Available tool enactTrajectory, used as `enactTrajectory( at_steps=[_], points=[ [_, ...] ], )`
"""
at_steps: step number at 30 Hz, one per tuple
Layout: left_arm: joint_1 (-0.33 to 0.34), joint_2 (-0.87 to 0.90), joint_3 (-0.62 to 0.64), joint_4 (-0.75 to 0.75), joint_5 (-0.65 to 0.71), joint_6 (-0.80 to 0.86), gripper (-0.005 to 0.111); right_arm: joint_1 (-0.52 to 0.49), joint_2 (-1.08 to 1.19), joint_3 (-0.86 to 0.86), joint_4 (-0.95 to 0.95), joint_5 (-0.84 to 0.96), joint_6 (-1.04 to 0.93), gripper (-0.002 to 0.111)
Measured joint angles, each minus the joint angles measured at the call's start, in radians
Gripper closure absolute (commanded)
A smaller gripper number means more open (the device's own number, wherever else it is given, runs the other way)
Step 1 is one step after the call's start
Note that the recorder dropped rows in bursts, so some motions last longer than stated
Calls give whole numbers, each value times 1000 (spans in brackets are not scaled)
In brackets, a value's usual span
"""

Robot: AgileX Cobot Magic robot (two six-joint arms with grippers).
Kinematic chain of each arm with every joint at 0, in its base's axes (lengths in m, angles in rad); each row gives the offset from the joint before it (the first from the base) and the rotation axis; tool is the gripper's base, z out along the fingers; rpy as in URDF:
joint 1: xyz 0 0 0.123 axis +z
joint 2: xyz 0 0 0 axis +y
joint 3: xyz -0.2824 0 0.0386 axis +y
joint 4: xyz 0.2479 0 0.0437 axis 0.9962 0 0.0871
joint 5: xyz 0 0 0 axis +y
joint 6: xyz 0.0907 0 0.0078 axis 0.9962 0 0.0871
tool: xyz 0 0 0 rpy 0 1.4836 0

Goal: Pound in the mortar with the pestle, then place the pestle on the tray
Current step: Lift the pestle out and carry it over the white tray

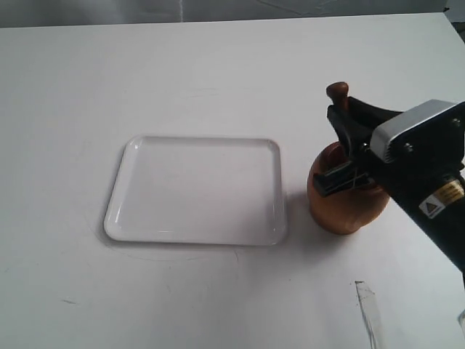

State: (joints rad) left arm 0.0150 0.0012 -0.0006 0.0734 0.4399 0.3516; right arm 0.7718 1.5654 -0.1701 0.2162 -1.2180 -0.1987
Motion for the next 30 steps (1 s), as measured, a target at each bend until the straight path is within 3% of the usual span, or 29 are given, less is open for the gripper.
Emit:
enactTrajectory(
  at_steps=[4, 6, 9, 10, 12, 14, 20, 30],
  points=[
    [0, 0, 0, 0, 0, 0, 107, 0, -245, 1, 0, 9, -34, 108],
    [0, 0, 0, 0, 0, 0, 107, 0, -422, -23, -120, 21, 11, 108],
    [0, 0, 0, 0, 0, 0, 107, 0, -481, -173, -366, 270, 185, 108],
    [0, 0, 0, 0, 0, 0, 107, 0, -458, -282, -506, 469, 308, 108],
    [0, 0, 0, 0, 0, 0, 107, 0, -375, -411, -666, 691, 486, 108],
    [0, 0, 0, 0, 0, 0, 107, 0, -292, -494, -769, 771, 608, 108],
    [0, 0, 0, 0, 0, 0, 107, 22, -10, -635, -968, 827, 851, 108],
    [0, 0, 0, 0, 0, 0, 107, 148, 371, -833, -1015, 904, 894, 108]
  ],
)
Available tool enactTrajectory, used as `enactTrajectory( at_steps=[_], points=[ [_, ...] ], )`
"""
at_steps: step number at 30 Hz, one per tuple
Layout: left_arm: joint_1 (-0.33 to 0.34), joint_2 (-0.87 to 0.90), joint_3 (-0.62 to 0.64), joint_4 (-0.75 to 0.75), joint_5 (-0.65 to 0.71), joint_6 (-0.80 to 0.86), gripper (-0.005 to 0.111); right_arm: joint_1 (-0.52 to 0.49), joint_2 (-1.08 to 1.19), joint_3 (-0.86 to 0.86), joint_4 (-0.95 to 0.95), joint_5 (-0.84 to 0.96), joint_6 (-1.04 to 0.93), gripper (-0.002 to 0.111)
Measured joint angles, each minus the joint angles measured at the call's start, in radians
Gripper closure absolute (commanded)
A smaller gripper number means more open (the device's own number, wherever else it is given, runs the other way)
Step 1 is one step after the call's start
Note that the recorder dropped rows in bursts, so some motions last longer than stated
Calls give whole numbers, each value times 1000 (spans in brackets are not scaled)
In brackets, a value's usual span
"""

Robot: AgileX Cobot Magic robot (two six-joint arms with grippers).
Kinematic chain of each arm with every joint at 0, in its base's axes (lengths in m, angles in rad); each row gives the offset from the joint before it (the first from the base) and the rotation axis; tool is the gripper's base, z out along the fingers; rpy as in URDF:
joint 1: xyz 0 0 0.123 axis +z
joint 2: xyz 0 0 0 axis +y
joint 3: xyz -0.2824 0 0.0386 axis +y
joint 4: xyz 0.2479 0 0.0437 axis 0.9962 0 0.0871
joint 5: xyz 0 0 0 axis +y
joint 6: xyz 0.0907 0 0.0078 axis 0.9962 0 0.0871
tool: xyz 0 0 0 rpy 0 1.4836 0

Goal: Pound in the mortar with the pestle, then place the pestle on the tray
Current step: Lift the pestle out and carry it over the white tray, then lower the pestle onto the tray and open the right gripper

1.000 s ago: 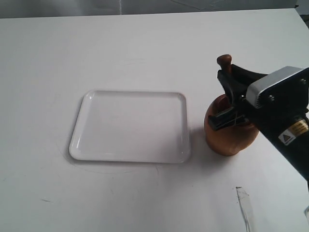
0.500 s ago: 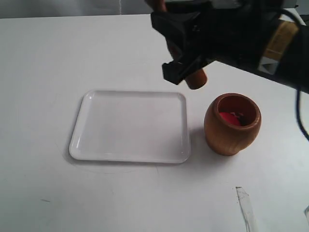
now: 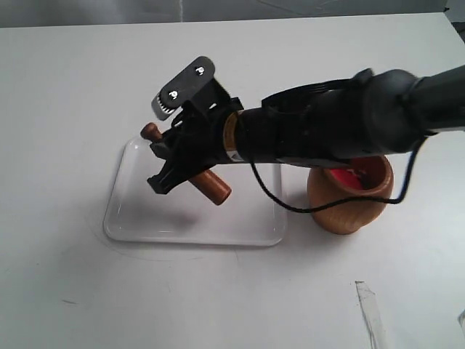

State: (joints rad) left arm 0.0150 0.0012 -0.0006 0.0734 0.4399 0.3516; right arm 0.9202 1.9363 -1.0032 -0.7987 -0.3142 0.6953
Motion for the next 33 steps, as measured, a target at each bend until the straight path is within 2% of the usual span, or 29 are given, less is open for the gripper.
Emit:
enactTrajectory(
  at_steps=[5, 17, 19, 25, 28, 33],
  points=[
    [0, 0, 0, 0, 0, 0, 107, 46, 63, -66, 0, 155, 2, 108],
    [0, 0, 0, 0, 0, 0, 107, 56, 105, -74, 0, 314, 39, 108],
    [0, 0, 0, 0, 0, 0, 107, 56, 110, -74, 0, 321, 40, 102],
    [0, 0, 0, 0, 0, 0, 107, 56, 112, -74, 0, 328, 40, 72],
    [0, 0, 0, 0, 0, 0, 107, 56, 112, -74, 0, 330, 40, 66],
    [0, 0, 0, 0, 0, 0, 107, 56, 97, -74, 0, 334, 40, 65]
  ],
)
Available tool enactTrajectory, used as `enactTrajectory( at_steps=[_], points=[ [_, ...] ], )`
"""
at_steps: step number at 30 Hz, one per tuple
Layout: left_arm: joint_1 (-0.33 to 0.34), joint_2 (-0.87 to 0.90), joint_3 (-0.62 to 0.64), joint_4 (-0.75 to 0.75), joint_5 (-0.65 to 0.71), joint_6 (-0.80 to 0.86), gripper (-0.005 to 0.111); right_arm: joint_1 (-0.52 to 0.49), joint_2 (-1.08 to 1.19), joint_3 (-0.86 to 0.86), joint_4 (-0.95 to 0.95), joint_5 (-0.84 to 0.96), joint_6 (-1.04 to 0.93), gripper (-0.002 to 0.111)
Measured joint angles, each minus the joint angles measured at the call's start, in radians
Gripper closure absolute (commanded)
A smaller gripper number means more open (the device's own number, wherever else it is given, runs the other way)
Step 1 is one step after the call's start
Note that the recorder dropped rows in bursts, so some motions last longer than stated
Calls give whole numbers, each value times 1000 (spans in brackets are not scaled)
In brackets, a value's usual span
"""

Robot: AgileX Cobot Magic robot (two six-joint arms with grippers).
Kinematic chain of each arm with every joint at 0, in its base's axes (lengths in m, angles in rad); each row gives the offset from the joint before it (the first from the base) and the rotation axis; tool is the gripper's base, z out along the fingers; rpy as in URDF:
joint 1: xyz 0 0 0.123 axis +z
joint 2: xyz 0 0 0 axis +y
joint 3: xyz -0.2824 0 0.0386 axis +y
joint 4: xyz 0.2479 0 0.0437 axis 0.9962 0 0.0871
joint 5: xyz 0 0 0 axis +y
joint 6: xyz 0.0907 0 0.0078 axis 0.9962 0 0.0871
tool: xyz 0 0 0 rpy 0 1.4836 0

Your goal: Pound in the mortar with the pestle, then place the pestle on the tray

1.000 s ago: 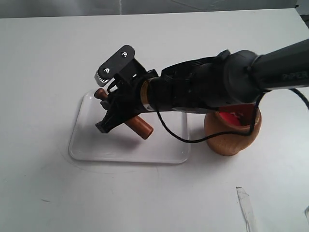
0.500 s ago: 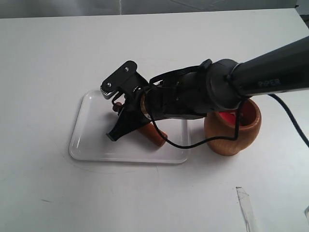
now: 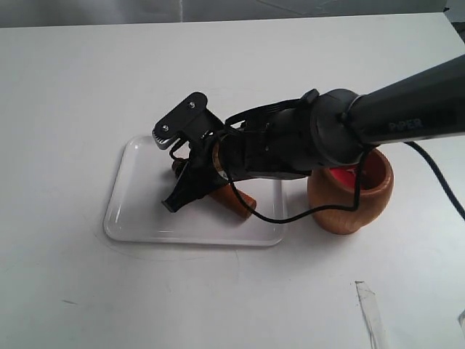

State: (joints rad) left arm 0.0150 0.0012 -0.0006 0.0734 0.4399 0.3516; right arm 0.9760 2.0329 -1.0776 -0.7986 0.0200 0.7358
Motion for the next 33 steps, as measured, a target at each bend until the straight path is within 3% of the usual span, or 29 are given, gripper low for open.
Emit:
enactTrajectory(
  at_steps=[4, 9, 17, 26, 33],
  points=[
    [0, 0, 0, 0, 0, 0, 107, 0, -97, 0, 0, 12, 0, 73],
    [0, 0, 0, 0, 0, 0, 107, 0, -289, 0, 0, 69, -10, 108],
    [0, 0, 0, 0, 0, 0, 107, 0, -658, 88, -11, 98, -63, 108],
    [0, 0, 0, 0, 0, 0, 107, 0, -1087, 393, -14, 106, -71, 108],
    [0, 0, 0, 0, 0, 0, 107, 0, -1379, 613, 129, 108, -71, 108]
  ],
)
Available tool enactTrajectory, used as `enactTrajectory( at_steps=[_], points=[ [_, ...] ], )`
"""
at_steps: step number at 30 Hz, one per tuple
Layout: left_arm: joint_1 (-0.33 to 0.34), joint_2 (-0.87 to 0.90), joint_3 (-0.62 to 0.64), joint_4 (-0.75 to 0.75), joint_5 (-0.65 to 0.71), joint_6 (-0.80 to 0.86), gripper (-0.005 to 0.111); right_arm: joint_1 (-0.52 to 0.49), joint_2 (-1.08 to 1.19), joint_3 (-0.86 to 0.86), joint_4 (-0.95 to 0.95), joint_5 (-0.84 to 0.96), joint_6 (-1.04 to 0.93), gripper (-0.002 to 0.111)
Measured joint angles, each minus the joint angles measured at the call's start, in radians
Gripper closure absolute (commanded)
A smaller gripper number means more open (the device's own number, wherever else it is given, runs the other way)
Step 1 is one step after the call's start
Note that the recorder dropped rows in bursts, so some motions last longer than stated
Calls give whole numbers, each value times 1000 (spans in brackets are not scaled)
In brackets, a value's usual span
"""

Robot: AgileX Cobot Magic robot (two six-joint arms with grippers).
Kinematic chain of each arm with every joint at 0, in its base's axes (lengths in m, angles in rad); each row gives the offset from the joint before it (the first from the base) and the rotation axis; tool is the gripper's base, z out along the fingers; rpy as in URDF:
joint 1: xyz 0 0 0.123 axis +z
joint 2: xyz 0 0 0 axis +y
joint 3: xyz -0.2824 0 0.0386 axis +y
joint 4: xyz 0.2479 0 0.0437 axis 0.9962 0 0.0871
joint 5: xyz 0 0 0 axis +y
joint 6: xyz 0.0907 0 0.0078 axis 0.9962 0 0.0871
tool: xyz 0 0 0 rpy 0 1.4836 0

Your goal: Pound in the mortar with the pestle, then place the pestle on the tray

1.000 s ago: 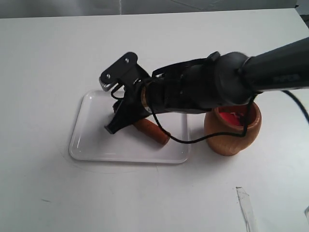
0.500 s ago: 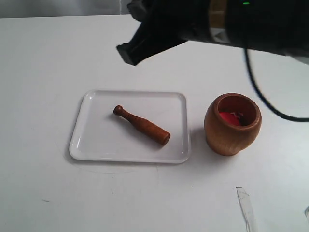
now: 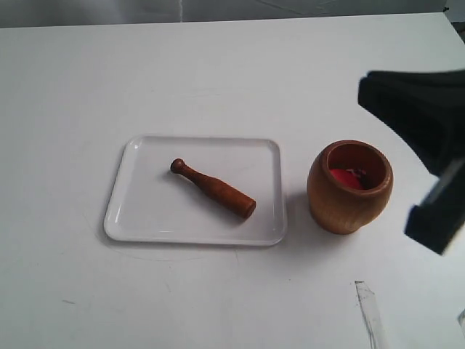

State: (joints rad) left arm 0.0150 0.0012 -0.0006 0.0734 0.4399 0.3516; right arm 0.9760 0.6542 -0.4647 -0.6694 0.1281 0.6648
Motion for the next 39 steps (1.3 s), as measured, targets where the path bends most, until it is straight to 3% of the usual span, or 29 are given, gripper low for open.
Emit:
enactTrajectory(
  at_steps=[9, 23, 31, 39],
  points=[
    [0, 0, 0, 0, 0, 0, 107, 0, -193, 136, 297, 11, 0, 108],
    [0, 0, 0, 0, 0, 0, 107, -14, -347, 176, 204, 13, -3, 108],
    [0, 0, 0, 0, 0, 0, 107, -240, -553, 343, 96, -75, -8, 108],
    [0, 0, 0, 0, 0, 0, 107, -515, -647, 455, 104, -160, -8, 108]
  ],
)
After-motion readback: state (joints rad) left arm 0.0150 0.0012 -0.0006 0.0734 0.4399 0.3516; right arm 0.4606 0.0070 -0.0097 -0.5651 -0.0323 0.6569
